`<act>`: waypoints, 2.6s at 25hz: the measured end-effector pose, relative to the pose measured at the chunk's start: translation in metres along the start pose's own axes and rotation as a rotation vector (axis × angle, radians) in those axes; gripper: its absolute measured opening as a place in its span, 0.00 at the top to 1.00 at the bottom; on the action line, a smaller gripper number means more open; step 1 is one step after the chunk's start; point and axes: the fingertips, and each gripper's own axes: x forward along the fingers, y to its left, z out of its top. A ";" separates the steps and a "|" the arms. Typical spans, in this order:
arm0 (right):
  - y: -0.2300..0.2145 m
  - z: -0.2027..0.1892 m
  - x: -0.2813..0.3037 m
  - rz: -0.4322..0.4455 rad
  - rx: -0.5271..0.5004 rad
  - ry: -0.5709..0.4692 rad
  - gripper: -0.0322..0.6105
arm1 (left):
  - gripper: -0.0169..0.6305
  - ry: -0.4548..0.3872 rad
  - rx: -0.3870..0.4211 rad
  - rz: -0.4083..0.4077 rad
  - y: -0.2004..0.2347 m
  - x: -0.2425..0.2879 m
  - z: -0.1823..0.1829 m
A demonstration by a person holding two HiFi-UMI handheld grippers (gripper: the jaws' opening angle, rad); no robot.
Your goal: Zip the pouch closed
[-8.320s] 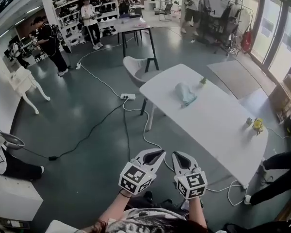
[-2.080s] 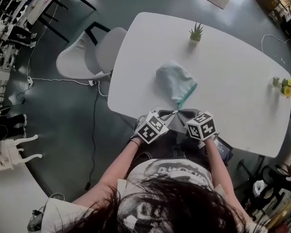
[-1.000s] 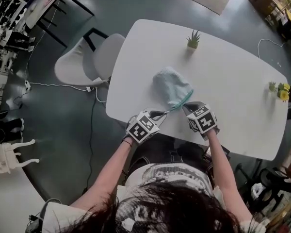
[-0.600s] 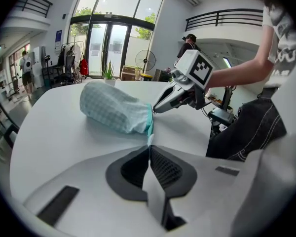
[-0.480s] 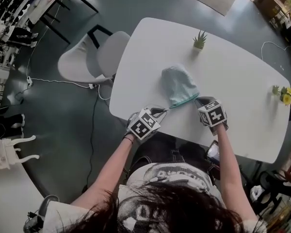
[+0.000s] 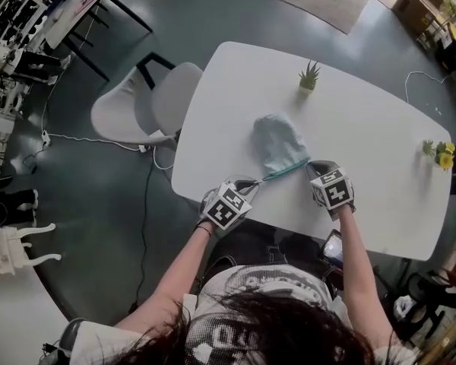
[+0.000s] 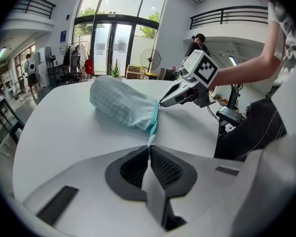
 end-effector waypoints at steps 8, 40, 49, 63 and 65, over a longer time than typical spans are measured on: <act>0.017 0.009 -0.031 0.010 0.097 -0.136 0.83 | 0.80 -0.048 -0.094 -0.007 -0.013 -0.006 0.010; 0.096 -0.095 -0.200 -0.034 0.261 -0.471 0.84 | 0.88 -0.340 -0.012 -0.084 -0.198 -0.040 0.093; 0.133 -0.111 -0.236 -0.048 0.225 -0.549 0.88 | 0.93 -0.364 0.026 -0.078 -0.252 -0.063 0.078; 0.164 -0.127 -0.271 -0.095 0.172 -0.608 0.97 | 0.95 -0.384 0.107 -0.079 -0.300 -0.086 0.069; 0.166 -0.127 -0.274 -0.093 0.166 -0.621 0.97 | 0.95 -0.385 0.121 -0.072 -0.305 -0.087 0.069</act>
